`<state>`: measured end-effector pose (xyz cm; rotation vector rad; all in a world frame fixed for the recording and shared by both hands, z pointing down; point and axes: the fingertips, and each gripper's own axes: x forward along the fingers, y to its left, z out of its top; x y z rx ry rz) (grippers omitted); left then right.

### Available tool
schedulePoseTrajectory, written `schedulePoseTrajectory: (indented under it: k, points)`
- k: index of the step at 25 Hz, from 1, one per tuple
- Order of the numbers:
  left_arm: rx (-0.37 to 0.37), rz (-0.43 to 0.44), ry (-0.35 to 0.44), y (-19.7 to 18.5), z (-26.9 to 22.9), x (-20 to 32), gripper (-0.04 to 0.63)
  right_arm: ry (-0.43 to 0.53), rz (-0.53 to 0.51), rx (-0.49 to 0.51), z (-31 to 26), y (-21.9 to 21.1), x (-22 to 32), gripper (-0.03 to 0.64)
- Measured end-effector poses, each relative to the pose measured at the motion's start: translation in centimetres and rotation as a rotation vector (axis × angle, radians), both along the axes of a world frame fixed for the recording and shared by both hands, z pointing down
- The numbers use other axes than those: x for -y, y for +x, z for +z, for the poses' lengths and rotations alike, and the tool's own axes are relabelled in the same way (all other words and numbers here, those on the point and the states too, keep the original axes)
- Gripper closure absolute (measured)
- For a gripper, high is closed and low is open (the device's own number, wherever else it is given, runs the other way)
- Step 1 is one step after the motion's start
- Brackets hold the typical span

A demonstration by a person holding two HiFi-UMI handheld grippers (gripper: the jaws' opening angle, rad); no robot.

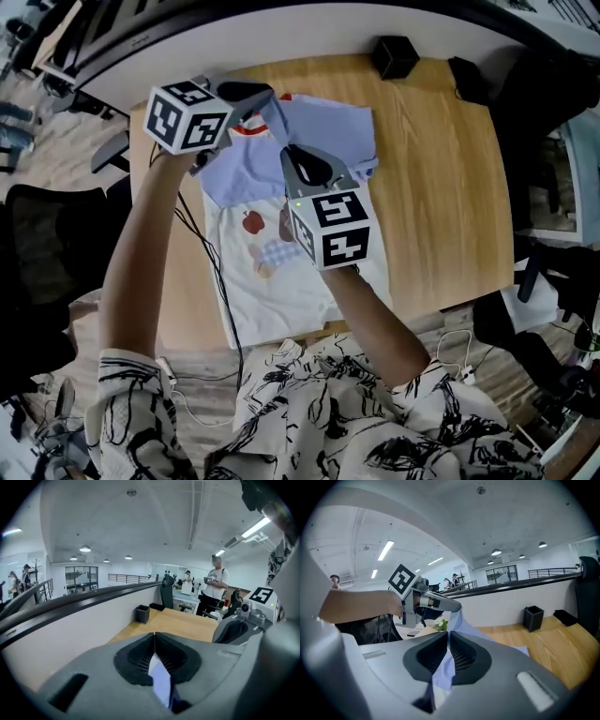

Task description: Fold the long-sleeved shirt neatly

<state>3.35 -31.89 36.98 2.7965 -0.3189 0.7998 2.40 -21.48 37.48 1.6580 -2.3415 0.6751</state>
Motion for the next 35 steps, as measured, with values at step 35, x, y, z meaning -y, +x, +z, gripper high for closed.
schedulePoseTrajectory:
  k: [35]
  points:
    - [0.153, -0.469, -0.198, -19.7, 21.8, 6.5, 0.561, -0.361, -0.225, -0.153, 22.7, -18.2, 4.9, 0.581]
